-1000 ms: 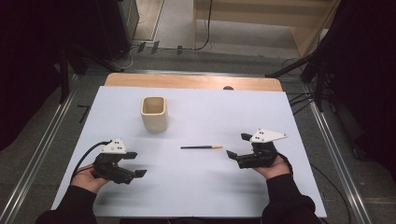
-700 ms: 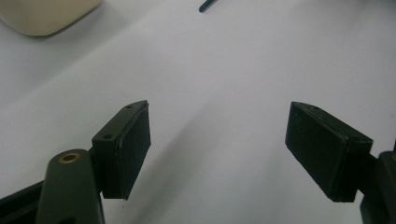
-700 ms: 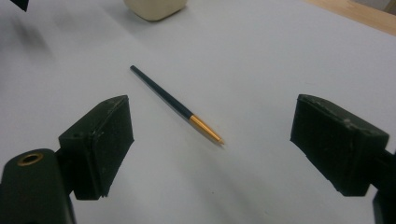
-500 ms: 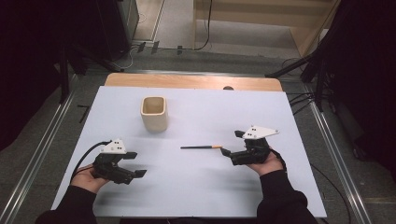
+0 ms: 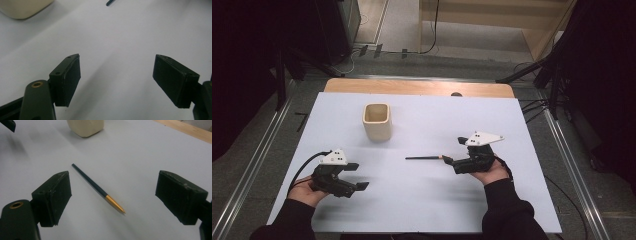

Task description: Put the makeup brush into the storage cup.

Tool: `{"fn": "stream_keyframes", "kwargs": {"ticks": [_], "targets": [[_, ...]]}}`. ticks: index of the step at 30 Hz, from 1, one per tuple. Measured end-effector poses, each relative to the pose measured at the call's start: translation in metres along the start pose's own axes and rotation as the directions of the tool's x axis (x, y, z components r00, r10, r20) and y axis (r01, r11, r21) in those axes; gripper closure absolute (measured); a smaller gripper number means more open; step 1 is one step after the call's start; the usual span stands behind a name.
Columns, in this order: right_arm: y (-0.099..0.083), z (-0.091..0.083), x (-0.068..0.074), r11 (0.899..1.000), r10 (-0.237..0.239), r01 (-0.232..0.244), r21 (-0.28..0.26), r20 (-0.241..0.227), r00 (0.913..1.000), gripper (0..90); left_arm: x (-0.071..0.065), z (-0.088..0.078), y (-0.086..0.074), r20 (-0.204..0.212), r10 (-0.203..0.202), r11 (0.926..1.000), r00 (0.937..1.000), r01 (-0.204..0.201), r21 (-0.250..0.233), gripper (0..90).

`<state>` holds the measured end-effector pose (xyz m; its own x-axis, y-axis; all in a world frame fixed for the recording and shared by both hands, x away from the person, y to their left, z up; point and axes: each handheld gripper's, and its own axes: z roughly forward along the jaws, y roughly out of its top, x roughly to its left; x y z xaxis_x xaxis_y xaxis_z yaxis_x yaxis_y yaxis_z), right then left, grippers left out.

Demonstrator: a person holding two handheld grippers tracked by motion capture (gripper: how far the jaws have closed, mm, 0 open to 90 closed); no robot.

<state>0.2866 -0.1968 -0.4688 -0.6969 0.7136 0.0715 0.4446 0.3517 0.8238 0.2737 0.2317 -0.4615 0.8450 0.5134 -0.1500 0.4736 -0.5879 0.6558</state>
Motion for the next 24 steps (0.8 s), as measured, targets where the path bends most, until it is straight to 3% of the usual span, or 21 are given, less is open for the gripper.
{"fn": "stream_keyframes", "kwargs": {"ticks": [24], "targets": [[0.024, 0.037, 0.007, 1.0, -0.009, 0.008, -0.017, -0.022, 0.9997, 14.1, 0.0, -0.001, 0.0, -0.002, 0.002, 1.0, 1.0, -0.002, 0.0, 23.0]]}}
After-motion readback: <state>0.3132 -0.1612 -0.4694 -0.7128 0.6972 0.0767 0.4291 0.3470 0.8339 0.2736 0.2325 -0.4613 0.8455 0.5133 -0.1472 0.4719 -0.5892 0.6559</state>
